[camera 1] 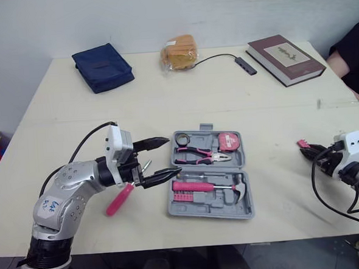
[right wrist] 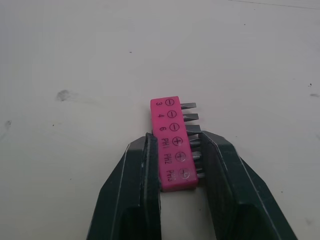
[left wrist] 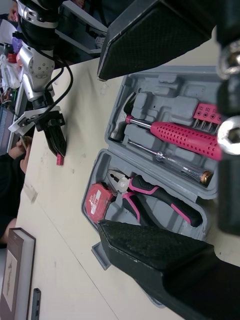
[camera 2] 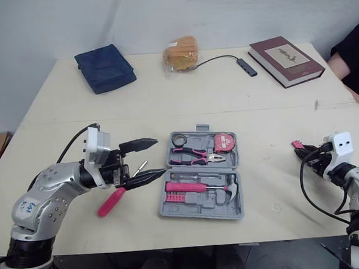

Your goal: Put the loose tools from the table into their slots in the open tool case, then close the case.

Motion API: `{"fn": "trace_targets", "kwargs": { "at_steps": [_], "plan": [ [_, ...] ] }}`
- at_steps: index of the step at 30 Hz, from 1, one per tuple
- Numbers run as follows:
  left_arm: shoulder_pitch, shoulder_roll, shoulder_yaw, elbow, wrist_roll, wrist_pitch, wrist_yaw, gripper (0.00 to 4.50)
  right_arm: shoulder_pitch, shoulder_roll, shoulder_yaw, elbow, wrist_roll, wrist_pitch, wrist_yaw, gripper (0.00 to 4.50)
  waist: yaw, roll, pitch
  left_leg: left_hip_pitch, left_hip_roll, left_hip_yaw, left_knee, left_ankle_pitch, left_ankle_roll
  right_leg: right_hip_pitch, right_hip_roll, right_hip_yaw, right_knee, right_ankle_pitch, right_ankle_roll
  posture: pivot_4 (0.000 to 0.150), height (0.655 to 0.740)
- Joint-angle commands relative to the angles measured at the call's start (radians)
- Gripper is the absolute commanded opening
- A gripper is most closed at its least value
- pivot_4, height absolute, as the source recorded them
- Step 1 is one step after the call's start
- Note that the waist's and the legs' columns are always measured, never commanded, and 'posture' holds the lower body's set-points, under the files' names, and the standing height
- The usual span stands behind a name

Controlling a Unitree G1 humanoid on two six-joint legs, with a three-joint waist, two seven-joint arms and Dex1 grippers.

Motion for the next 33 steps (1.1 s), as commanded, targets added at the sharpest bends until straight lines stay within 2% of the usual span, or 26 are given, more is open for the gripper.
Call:
{"fn": "trace_targets", "kwargs": {
  "at_steps": [1,3,5,11,18,25,29,33],
  "plan": [
    [-0.004,-0.005,0.003,-0.034,-0.02,-0.013,-0.01,4.5,0.063,-0.01,-0.017,-0.052,-0.018,-0.012,-0.033,0.79,0.004,0.0,0.0,0.0,0.0,0.0,0.0,0.0,0.0,0.0,0.0,0.0,0.0,0.0,0.0,0.15,0.74],
    [-0.007,-0.005,-0.001,-0.028,-0.014,-0.022,-0.019,4.5,0.097,-0.017,-0.027,-0.148,0.002,-0.02,-0.015,0.79,0.006,0.0,0.0,-0.001,0.0,-0.001,0.0,0.0,0.0,0.0,0.0,-0.001,0.0,0.0,0.0,0.15,0.74],
    [-0.015,-0.005,0.002,-0.014,-0.011,-0.038,-0.036,4.5,0.142,-0.038,-0.034,-0.34,0.055,0.053,0.023,0.79,0.006,0.002,0.001,-0.002,0.0,-0.001,-0.001,0.0,0.0,-0.002,0.0,-0.001,-0.001,0.0,0.0,0.15,0.74],
    [-0.042,0.01,-0.015,0.029,0.057,-0.149,-0.107,4.5,0.24,-0.131,0.015,-0.833,0.198,0.36,0.133,0.79,-0.002,0.008,0.004,-0.003,0.001,0.002,-0.001,0.0,-0.001,-0.005,0.001,-0.001,0.002,0.0,0.0,0.15,0.74],
    [-0.039,0.04,-0.046,0.047,0.073,-0.18,-0.186,4.5,0.196,-0.236,0.185,-1.282,0.348,0.681,0.138,0.79,0.006,0.008,0.005,-0.004,0.002,-0.002,-0.001,0.0,-0.002,-0.006,0.002,0.0,0.0,0.0,-0.001,0.15,0.74],
    [0.012,0.056,-0.055,0.04,0.107,-0.222,-0.218,4.5,0.104,-0.212,0.34,-1.442,0.363,0.833,0.055,0.79,0.02,0.006,0.006,-0.005,0.001,-0.003,-0.001,-0.001,-0.001,-0.005,0.0,-0.002,-0.002,0.0,-0.002,0.15,0.74],
    [0.059,0.066,-0.05,0.028,0.117,-0.237,-0.216,4.5,0.075,-0.207,0.534,-1.502,0.248,0.848,0.022,0.79,0.023,0.006,0.006,-0.006,0.002,-0.004,-0.002,-0.001,-0.001,-0.007,0.0,-0.003,-0.002,-0.001,-0.003,0.15,0.74],
    [0.092,0.107,-0.068,0.013,0.156,-0.269,-0.255,4.5,0.027,-0.154,0.595,-1.497,0.223,0.885,-0.026,0.79,0.024,0.005,0.007,-0.007,0.001,-0.004,-0.001,0.0,-0.001,-0.007,-0.001,-0.003,-0.002,-0.001,-0.003,0.15,0.74]
  ]
}}
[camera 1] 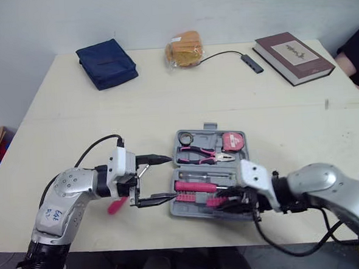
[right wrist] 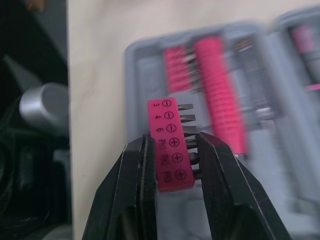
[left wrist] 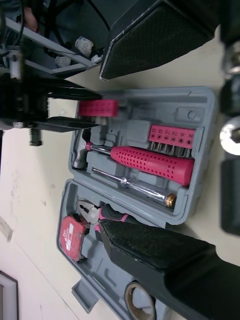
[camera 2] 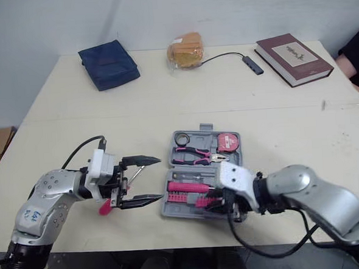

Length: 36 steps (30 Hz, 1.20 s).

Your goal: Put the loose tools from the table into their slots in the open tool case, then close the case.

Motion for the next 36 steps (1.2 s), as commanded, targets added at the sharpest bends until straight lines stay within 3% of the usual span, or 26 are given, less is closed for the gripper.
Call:
{"fn": "trace_targets", "kwargs": {
  "at_steps": [1,5,18,36],
  "plan": [
    [0.036,0.047,-0.008,-0.041,0.041,-0.055,-0.044,4.5,-0.042,0.015,0.033,-0.028,-0.041,0.01,-0.027,0.79,0.0,0.0,0.0,0.0,0.0,0.0,0.0,0.0,0.0,0.0,0.0,0.0,0.0,0.0,0.0,0.15,0.74],
    [0.049,0.053,-0.008,-0.045,0.041,-0.058,-0.036,4.5,-0.055,-0.012,0.088,-0.018,-0.111,-0.01,-0.013,0.79,0.001,0.0,0.0,0.0,0.0,0.0,-0.001,0.0,0.0,0.0,-0.001,-0.001,-0.001,0.0,0.0,0.15,0.74],
    [0.051,0.061,-0.002,-0.119,0.022,0.016,0.018,4.5,-0.084,-0.064,0.045,0.005,-0.085,0.04,0.074,0.79,0.0,0.0,0.0,-0.001,0.0,-0.001,-0.001,0.0,0.001,0.0,-0.001,-0.001,-0.001,0.0,0.0,0.15,0.74],
    [0.114,0.057,0.011,-0.097,0.042,-0.029,0.021,4.5,-0.15,0.039,0.112,0.062,-0.116,0.127,0.022,0.79,-0.001,0.0,0.0,-0.001,0.0,-0.001,-0.001,0.0,0.001,0.0,0.0,-0.001,-0.001,0.0,0.0,0.15,0.74]
  ]
}}
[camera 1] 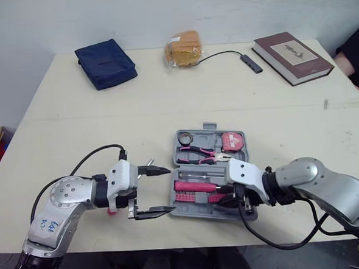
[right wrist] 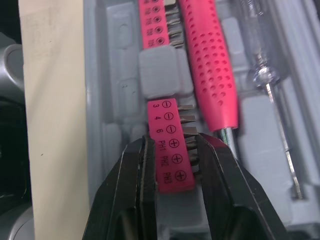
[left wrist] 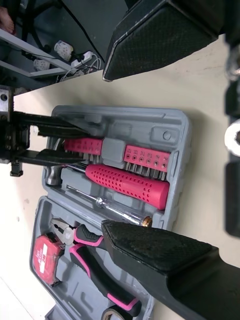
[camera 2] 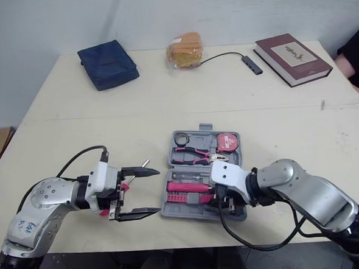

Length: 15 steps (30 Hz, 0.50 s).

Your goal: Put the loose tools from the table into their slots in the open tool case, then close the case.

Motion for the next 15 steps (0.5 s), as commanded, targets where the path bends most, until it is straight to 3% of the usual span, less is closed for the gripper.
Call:
{"fn": "trace_targets", "kwargs": {
  "at_steps": [1,15],
  "plan": [
    [0.015,0.005,0.017,-0.015,0.004,-0.032,-0.002,4.5,-0.028,0.025,0.02,-0.01,-0.005,0.027,-0.013,0.79,0.0,0.0,0.0,0.0,0.0,0.0,0.0,0.0,0.0,0.0,0.0,0.0,0.0,0.0,0.0,0.15,0.74],
    [0.03,0.003,0.015,-0.004,0.006,-0.057,0.002,4.5,-0.044,0.038,0.031,-0.038,0.036,0.109,-0.008,0.79,0.0,0.0,0.0,0.0,0.0,0.0,0.0,0.0,0.0,0.0,0.0,0.0,-0.001,0.0,0.0,0.15,0.74]
  ]
}}
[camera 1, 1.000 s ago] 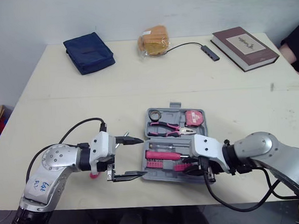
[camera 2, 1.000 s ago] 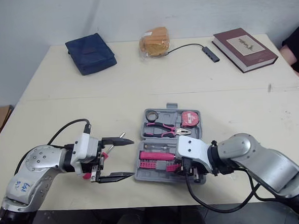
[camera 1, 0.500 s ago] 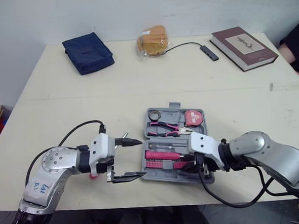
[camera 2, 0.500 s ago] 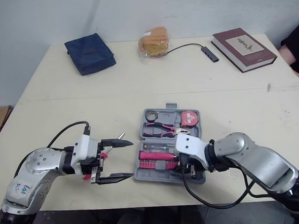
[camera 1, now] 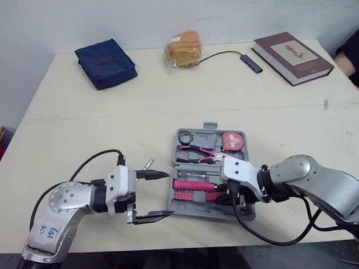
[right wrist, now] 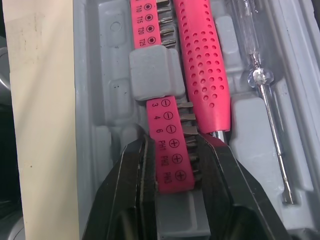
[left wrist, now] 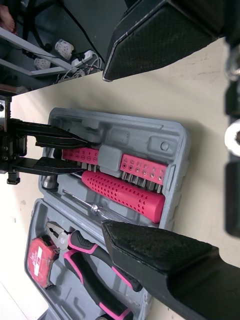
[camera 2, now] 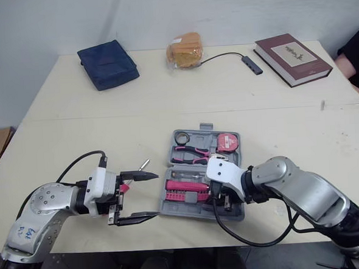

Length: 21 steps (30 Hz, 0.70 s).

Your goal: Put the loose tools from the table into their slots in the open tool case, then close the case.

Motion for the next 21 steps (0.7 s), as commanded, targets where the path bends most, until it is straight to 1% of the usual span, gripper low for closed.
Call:
{"fn": "trace_targets", "kwargs": {
  "at_steps": [1,10,12,14,15,17,21],
  "plan": [
    [-0.001,0.003,0.014,-0.007,0.0,-0.018,0.0,4.5,0.014,0.014,0.004,-0.036,0.027,0.02,0.002,0.79,-0.001,0.0,0.0,0.0,0.0,0.0,0.0,0.0,0.0,0.0,0.0,0.0,0.0,0.0,0.0,0.15,0.74],
    [-0.012,-0.001,0.009,0.004,0.003,-0.02,0.003,4.5,0.031,0.027,-0.001,-0.034,0.032,0.021,-0.008,0.79,-0.001,0.0,0.0,0.0,0.0,0.0,0.0,0.0,0.0,0.0,0.0,0.0,0.0,0.0,0.0,0.15,0.74],
    [-0.015,-0.004,0.007,0.003,0.004,-0.018,0.006,4.5,0.046,0.028,-0.029,-0.035,0.046,-0.01,0.008,1.83,-0.001,0.0,0.0,0.0,0.0,0.0,0.0,0.0,0.0,0.0,0.0,0.0,0.0,0.0,0.0,0.15,0.74],
    [-0.017,-0.005,0.007,0.003,0.004,-0.015,0.008,4.5,0.057,0.016,-0.063,-0.043,0.07,-0.037,0.042,2.65,0.0,0.0,0.0,0.0,0.0,0.0,0.0,0.0,0.0,0.0,0.0,0.0,0.0,0.0,0.0,0.15,0.74],
    [-0.018,-0.005,0.007,0.003,0.004,-0.013,0.008,4.5,0.064,0.005,-0.092,-0.046,0.079,-0.066,0.062,3.2,0.0,0.0,0.0,0.0,0.0,0.0,0.0,0.0,0.0,0.0,0.0,0.0,0.0,0.0,0.0,0.15,0.74],
    [-0.019,-0.003,0.007,0.002,0.004,-0.01,0.009,4.5,0.079,-0.014,-0.146,-0.046,0.097,-0.117,0.095,4.13,0.0,0.0,0.0,0.0,0.0,0.001,0.0,0.0,0.0,0.0,0.0,0.0,0.0,0.0,0.0,0.15,0.74],
    [-0.023,-0.004,0.007,-0.002,0.002,-0.002,0.015,4.5,0.129,-0.043,-0.24,-0.029,0.149,-0.181,0.161,4.13,0.002,0.0,0.0,0.0,0.0,0.0,0.0,0.0,0.001,0.0,0.0,0.0,0.0,0.0,0.0,0.15,0.74]
  ]
}}
